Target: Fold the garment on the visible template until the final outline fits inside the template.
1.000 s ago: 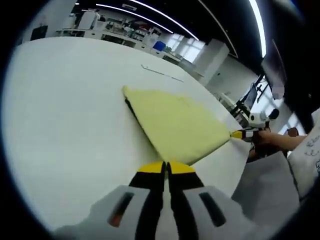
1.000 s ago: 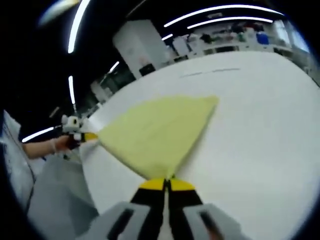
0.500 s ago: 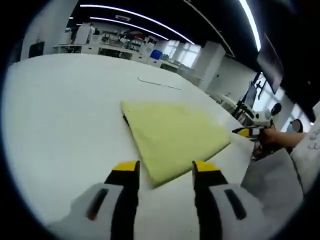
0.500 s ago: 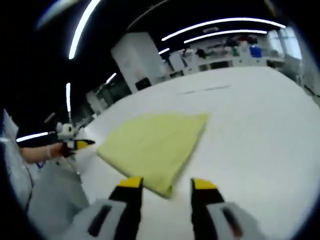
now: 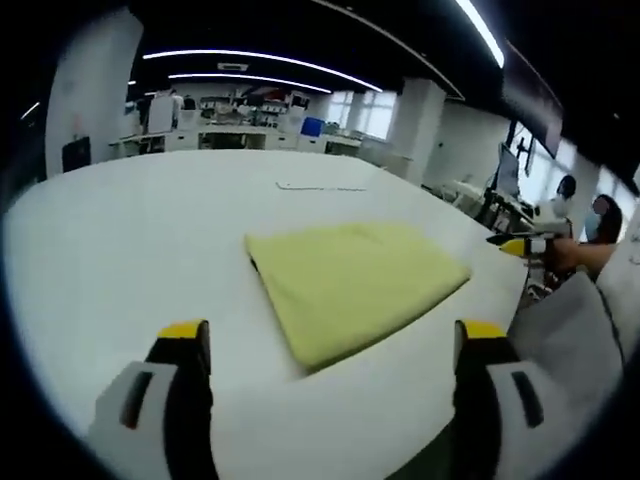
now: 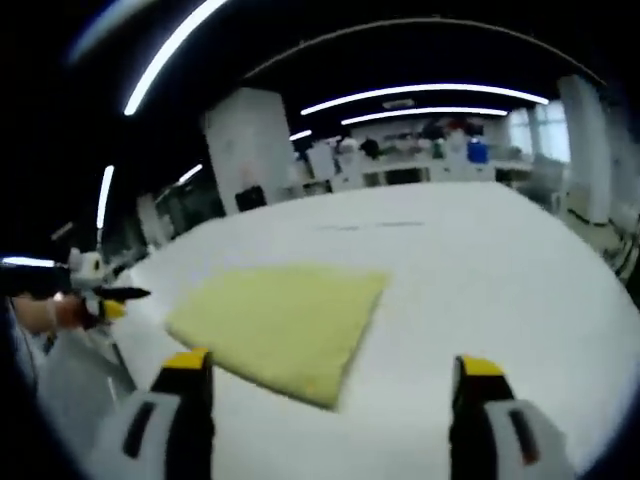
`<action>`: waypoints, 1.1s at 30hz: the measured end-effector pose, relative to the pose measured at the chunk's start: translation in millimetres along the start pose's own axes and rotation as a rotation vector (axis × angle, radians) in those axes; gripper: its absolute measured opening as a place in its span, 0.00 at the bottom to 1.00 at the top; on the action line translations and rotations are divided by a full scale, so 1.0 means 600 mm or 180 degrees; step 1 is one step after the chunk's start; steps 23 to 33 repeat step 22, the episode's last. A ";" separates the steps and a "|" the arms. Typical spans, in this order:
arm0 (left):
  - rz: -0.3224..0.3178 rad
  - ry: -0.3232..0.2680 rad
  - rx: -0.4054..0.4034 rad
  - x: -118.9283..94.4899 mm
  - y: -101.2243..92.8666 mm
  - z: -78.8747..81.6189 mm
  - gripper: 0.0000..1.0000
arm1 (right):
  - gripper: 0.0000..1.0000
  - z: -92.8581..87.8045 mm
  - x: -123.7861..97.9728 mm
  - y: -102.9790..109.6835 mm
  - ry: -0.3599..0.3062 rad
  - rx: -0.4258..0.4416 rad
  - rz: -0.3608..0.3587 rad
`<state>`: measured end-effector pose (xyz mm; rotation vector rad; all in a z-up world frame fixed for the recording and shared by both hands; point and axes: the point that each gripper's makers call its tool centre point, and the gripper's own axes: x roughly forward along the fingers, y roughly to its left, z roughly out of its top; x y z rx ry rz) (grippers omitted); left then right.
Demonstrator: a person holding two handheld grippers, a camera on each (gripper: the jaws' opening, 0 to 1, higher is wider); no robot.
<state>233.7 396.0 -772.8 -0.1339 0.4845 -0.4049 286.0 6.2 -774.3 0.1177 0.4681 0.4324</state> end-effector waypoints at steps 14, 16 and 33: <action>0.0097 -0.0129 0.0173 -0.017 -0.017 0.021 0.99 | 0.99 0.024 -0.015 0.037 -0.0064 0.0180 -0.0156; 0.0177 -0.0155 0.0155 -0.017 -0.011 0.016 0.99 | 0.99 0.023 -0.016 0.045 -0.0047 0.0077 -0.0211; 0.0264 -0.0089 0.0262 -0.018 -0.004 0.010 0.96 | 0.99 0.001 -0.018 0.074 0.0163 -0.0405 -0.0063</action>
